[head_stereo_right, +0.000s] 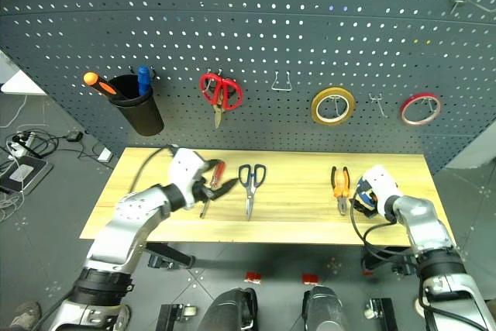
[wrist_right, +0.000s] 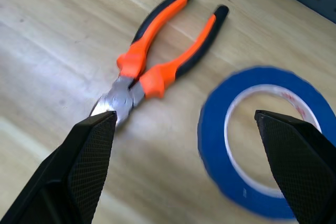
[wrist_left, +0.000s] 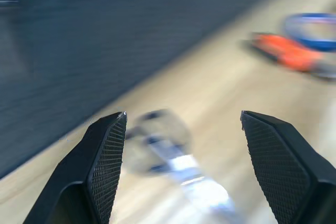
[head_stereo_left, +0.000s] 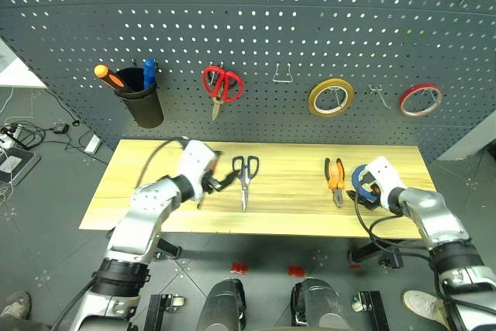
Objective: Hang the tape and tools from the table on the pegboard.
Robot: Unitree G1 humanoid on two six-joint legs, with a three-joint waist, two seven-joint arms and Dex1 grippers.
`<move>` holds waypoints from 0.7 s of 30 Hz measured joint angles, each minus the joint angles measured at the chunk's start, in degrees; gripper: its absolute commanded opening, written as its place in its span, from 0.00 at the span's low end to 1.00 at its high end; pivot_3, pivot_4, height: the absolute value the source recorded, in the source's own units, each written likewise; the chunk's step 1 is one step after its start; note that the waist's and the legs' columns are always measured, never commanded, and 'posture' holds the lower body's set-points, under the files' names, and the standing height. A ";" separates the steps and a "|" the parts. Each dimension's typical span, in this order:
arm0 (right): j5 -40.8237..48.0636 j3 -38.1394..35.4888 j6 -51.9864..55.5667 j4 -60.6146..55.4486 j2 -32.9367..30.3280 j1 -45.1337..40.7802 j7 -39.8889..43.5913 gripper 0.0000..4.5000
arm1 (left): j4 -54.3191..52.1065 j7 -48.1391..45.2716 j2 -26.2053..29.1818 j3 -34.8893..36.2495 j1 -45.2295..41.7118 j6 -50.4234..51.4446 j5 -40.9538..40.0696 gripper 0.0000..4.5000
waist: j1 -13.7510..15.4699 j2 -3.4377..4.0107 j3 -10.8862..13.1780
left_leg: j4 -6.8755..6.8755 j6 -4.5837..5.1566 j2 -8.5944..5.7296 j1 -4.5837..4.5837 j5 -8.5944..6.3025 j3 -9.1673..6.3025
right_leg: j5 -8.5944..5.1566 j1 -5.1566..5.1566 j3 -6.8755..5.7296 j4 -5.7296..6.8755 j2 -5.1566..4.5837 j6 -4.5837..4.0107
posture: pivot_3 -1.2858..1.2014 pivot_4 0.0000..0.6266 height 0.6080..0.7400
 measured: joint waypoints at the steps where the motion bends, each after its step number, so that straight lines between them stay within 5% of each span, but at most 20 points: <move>1: -0.81 0.84 -0.07 2.47 -0.03 -1.62 0.18 1.00 | -0.03 -2.07 -0.04 -0.98 -1.12 1.06 -0.96 0.81 | 0.00 -0.04 0.48 | 0.00 -0.01 0.00 -0.03 0.00 0.00 | -0.01 -0.02 -0.02 -0.01 0.00 0.01 | 0.43 0.41 1.00; 9: -5.33 5.40 -0.38 19.92 0.83 -11.15 2.45 1.00 | -0.62 -13.86 -0.49 -8.73 -6.33 2.95 -3.76 0.81 | -0.01 -0.15 2.17 | 0.03 -0.03 -0.02 -0.17 0.02 0.23 | -0.01 -0.23 0.17 -0.01 0.00 0.01 | 0.43 0.43 1.00; 13: -6.70 6.64 -1.45 24.37 1.03 -14.23 3.94 0.79 | -0.48 -16.08 -0.50 -11.01 -7.17 0.80 -2.55 0.82 | -0.10 -0.18 2.32 | 0.03 -0.03 0.02 -0.11 0.02 0.28 | -0.01 -0.23 0.25 0.02 0.00 0.02 | 0.43 0.44 1.00; 21: -8.49 7.37 -3.76 32.49 2.15 -18.45 2.97 0.18 | -0.21 -17.09 -1.26 -11.85 -7.31 -1.52 -1.08 0.82 | -0.12 -0.46 2.49 | 0.06 -0.01 0.04 0.06 0.01 0.50 | 0.03 -0.19 0.52 0.05 0.00 0.08 | 0.44 0.45 1.00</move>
